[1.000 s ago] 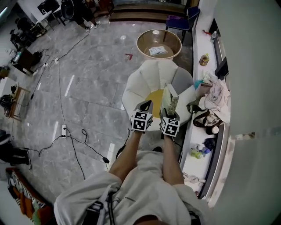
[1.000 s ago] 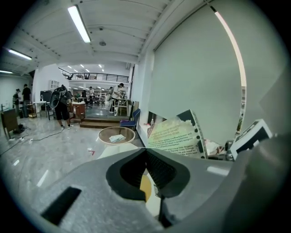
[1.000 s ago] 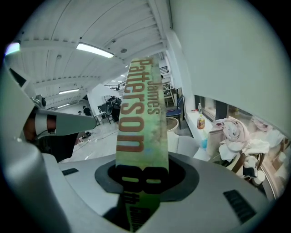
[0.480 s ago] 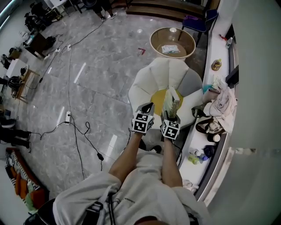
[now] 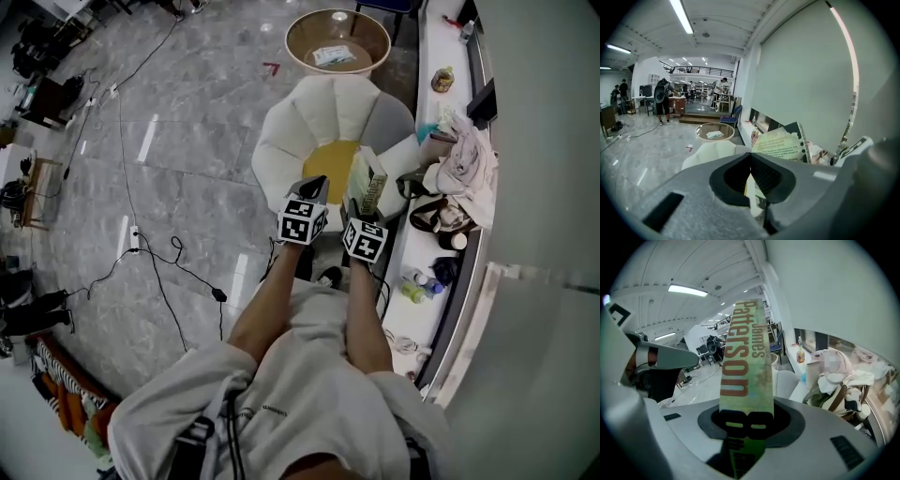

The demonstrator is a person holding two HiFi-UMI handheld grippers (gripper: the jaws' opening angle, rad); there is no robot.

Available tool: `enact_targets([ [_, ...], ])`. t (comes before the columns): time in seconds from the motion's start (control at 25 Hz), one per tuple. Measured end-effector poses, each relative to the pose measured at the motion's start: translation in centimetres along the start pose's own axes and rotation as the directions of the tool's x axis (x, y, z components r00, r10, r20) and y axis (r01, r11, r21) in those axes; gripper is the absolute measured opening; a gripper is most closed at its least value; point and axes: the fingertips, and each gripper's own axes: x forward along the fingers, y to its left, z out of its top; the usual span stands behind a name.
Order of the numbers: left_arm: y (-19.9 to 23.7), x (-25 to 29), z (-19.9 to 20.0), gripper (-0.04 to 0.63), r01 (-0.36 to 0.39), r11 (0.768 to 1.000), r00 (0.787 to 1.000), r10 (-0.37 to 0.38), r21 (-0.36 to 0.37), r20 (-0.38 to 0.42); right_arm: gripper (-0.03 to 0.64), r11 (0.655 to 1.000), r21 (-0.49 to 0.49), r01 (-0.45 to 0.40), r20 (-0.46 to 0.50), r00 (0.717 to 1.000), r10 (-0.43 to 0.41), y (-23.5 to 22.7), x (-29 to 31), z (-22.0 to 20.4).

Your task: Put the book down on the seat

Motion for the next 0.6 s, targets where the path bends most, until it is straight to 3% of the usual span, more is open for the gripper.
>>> enact_targets([
  [0.32, 0.7, 3.2, 0.5, 0.009, 0.049, 0.999, 0.998, -0.05, -0.019, -0.033, 0.157, 0.997, 0.04, 0.064, 0.011, 0.998, -0.064, -2.2, 1.0, 1.7],
  [0.6, 4.6, 5.6, 0.8, 0.009, 0.06, 0.996, 0.996, -0.064, -0.062, -0.061, 0.156, 0.998, -0.003, 0.058, 0.016, 0.998, -0.058, -1.2, 4.3, 4.9],
])
